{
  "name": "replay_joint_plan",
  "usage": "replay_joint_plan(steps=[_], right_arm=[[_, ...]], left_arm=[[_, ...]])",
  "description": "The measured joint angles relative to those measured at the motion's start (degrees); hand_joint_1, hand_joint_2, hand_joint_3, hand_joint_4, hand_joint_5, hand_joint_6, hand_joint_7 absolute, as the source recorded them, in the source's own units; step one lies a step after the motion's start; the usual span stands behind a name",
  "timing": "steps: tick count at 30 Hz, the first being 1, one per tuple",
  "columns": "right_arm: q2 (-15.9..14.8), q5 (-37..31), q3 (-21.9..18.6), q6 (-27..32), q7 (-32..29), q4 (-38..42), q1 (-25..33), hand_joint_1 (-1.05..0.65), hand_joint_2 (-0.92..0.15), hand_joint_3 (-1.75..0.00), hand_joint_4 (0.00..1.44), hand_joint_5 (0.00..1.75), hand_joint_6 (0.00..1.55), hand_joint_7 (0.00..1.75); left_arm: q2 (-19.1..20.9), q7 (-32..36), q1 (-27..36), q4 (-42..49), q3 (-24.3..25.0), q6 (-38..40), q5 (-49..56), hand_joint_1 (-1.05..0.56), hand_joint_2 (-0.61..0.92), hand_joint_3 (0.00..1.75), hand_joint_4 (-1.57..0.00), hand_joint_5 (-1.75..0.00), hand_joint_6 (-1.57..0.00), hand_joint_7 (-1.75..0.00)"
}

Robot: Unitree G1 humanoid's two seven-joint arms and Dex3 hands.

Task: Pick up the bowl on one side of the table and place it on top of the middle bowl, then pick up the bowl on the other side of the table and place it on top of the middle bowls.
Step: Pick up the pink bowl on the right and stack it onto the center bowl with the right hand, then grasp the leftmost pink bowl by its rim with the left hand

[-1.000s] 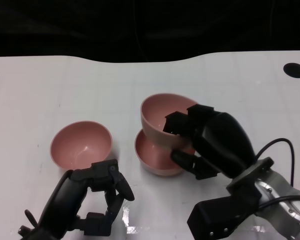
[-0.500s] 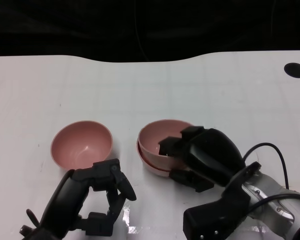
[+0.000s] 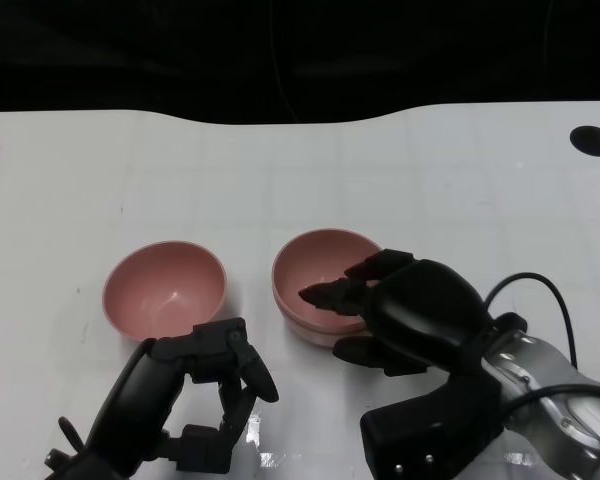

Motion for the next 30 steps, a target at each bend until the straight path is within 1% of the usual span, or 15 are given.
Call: replay_joint_plan(steps=[5,8,11,12,13,15,17,21,23,26,27,28,29,30], right_arm=[[-1.9,1.9,-3.5,0.0,-0.1,-7.1,3.7,-0.76,-0.92,-0.42,0.02,0.68,0.33,0.01],[-2.8,3.4,-5.8,-0.4,-0.5,-10.7,6.3,-0.71,-0.92,-0.38,0.08,0.73,0.38,0.03],[-3.1,4.3,-6.8,-1.2,-1.0,-12.3,7.9,-0.7,-0.92,-0.37,0.09,0.74,0.39,0.03],[-3.2,5.0,-7.4,-2.2,-1.8,-12.4,8.7,-0.64,-0.92,-0.35,0.16,0.78,0.44,0.06],[-3.3,6.2,-8.4,-4.5,-3.5,-12.5,9.9,-0.57,-0.92,-0.32,0.23,0.81,0.5,0.09],[-3.8,8.2,-10.2,-9.4,-7.3,-12.6,12.3,-0.51,-0.92,-0.27,0.29,0.83,0.55,0.11],[-4.2,9.5,-11.6,-13.1,-10.1,-12.6,14.3,-0.46,-0.92,-0.23,0.36,0.87,0.6,0.13],[-4.3,11.0,-13.7,-17.3,-13.0,-12.6,18.0,-0.38,-0.92,-0.18,0.48,0.95,0.69,0.18],[-4.3,12.4,-14.7,-18.8,-13.3,-12.7,19.9,-0.31,-0.92,-0.16,0.55,1.02,0.77,0.24],[-4.2,13.9,-16.0,-19.7,-13.4,-13.5,22.3,-0.25,-0.91,-0.16,0.6,1.09,0.83,0.35],[-4.2,14.1,-16.4,-20.1,-13.4,-13.7,22.9,-0.23,-0.89,-0.17,0.65,1.11,0.85,0.47],[-4.2,14.4,-17.2,-20.8,-13.4,-13.8,23.5,-0.21,-0.87,-0.22,0.69,1.13,0.83,0.63],[-4.3,15.1,-17.8,-21.4,-13.5,-13.9,24.2,-0.2,-0.83,-0.29,0.72,1.15,0.82,0.74],[-4.3,15.7,-18.4,-22.0,-13.6,-13.9,25.0,-0.18,-0.71,-0.52,0.76,1.18,0.83,0.83]], left_arm=[[0.0,0.2,-0.1,0.0,0.0,0.0,0.1,-0.22,0.33,1.35,-0.87,-1.7,-0.82,-1.39],[0.0,0.3,-0.2,0.3,0.0,-0.1,0.2,-0.21,0.33,1.36,-0.86,-1.71,-0.82,-1.39],[0.0,0.4,-0.2,0.8,0.0,-0.3,0.3,-0.21,0.33,1.36,-0.86,-1.72,-0.81,-1.39],[0.0,0.4,-0.3,0.9,0.0,-0.3,0.3,-0.21,0.33,1.36,-0.86,-1.72,-0.81,-1.39],[0.0,0.4,-0.4,1.0,0.0,-0.6,0.3,-0.22,0.34,1.36,-0.85,-1.71,-0.81,-1.39],[0.0,0.5,-0.5,1.6,0.3,-0.9,0.2,-0.22,0.34,1.35,-0.86,-1.72,-0.81,-1.38],[0.0,0.6,-0.7,2.3,0.5,-1.0,0.0,-0.21,0.35,1.34,-0.87,-1.73,-0.81,-1.38],[0.0,0.6,-1.2,3.0,1.3,-1.2,-0.6,-0.2,0.36,1.32,-0.88,-1.74,-0.81,-1.39],[0.0,0.6,-1.6,3.1,1.4,-1.3,-0.7,-0.2,0.36,1.32,-0.89,-1.73,-0.81,-1.39],[0.0,0.6,-1.9,3.4,1.6,-1.4,-0.7,-0.2,0.36,1.32,-0.89,-1.71,-0.81,-1.38],[-0.1,0.6,-2.1,3.6,1.6,-1.4,-0.7,-0.2,0.36,1.32,-0.89,-1.7,-0.81,-1.38],[-0.3,0.6,-2.2,3.8,1.6,-1.4,-0.7,-0.2,0.36,1.32,-0.9,-1.69,-0.8,-1.37],[-0.4,0.6,-2.4,4.1,1.6,-1.4,-0.7,-0.2,0.36,1.32,-0.9,-1.68,-0.81,-1.37],[-0.5,0.6,-2.5,4.1,1.7,-1.4,-0.8,-0.2,0.36,1.33,-0.89,-1.67,-0.81,-1.37]])
